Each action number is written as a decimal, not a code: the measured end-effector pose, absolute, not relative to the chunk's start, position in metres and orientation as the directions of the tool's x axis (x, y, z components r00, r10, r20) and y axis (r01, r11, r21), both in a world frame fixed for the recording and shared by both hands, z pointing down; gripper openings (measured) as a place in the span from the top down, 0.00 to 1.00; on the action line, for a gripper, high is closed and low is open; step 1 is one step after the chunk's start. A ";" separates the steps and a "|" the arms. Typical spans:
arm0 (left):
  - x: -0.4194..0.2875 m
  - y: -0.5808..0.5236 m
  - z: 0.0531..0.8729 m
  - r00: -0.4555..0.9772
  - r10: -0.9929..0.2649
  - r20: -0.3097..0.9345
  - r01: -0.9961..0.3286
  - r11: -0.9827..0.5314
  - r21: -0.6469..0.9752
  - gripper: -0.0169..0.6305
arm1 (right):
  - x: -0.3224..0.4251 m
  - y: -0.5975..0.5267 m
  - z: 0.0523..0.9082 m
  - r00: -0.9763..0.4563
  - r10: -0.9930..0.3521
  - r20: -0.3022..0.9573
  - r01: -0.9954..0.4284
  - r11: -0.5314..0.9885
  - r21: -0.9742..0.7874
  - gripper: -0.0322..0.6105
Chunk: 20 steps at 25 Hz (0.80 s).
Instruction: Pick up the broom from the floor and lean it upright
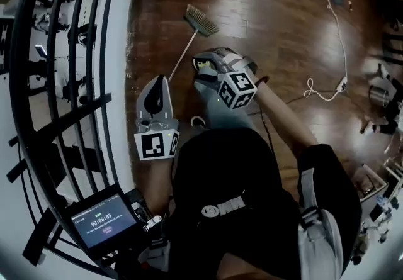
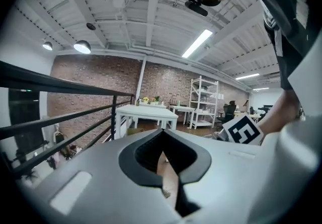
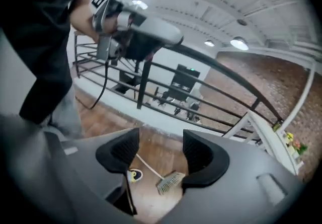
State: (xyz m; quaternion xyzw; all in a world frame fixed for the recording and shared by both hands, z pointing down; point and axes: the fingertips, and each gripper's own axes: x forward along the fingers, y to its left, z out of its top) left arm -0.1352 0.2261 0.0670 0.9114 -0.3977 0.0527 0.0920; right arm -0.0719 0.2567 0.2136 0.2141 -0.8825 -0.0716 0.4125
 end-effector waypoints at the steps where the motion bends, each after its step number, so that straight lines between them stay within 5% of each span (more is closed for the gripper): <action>1: -0.139 0.217 0.071 0.660 -0.729 0.180 -0.750 -0.651 0.116 0.96 | -0.071 0.249 0.232 -0.550 -0.396 0.735 -0.254 0.918 0.305 0.52; 11: -0.161 0.036 0.247 0.494 -0.777 0.391 -0.856 -0.514 0.059 0.96 | -0.100 0.119 0.518 -0.471 0.059 0.880 0.129 0.992 0.002 0.52; 20: -0.206 0.032 0.484 0.422 -0.754 0.503 -0.903 -0.403 0.152 0.96 | -0.101 0.137 0.794 -0.262 0.210 0.942 0.235 0.960 -0.149 0.52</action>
